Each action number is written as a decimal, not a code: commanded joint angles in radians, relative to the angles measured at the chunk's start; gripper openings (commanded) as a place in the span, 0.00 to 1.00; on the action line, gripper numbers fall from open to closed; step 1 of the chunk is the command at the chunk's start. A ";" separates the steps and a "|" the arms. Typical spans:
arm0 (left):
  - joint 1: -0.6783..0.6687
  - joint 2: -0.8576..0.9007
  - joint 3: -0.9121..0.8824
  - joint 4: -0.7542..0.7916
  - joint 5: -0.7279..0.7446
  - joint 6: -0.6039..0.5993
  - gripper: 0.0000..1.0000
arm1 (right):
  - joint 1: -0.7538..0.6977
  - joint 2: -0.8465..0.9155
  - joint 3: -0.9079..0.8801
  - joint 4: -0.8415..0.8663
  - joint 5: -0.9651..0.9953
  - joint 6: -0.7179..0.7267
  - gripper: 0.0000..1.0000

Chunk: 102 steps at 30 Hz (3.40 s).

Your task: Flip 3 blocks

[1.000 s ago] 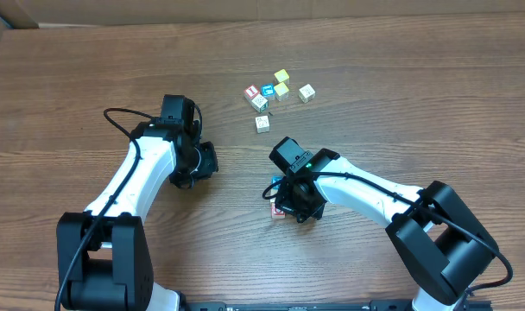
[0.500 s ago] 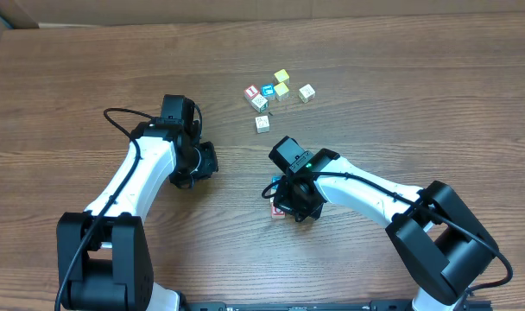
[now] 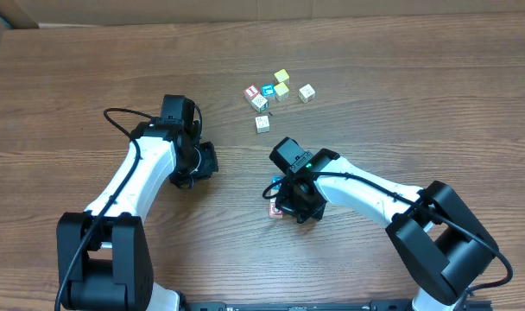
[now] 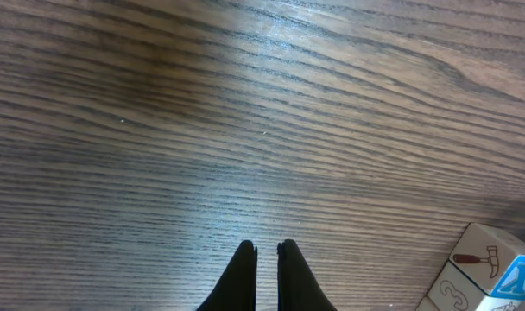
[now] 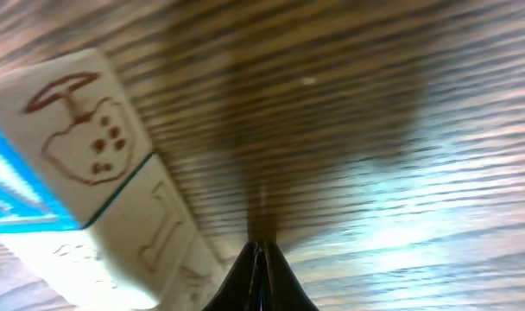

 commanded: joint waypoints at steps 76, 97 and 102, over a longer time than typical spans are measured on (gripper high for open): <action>-0.055 0.011 0.237 -0.043 0.150 0.002 1.00 | -0.552 -1.397 0.362 -0.388 0.357 -0.737 1.00; -0.055 0.011 0.237 -0.043 0.150 0.002 1.00 | -0.552 -1.874 -0.202 -0.051 0.358 -0.737 1.00; -0.055 0.011 0.237 -0.044 0.150 0.002 1.00 | -0.552 -1.874 -0.356 0.278 0.361 -0.737 1.00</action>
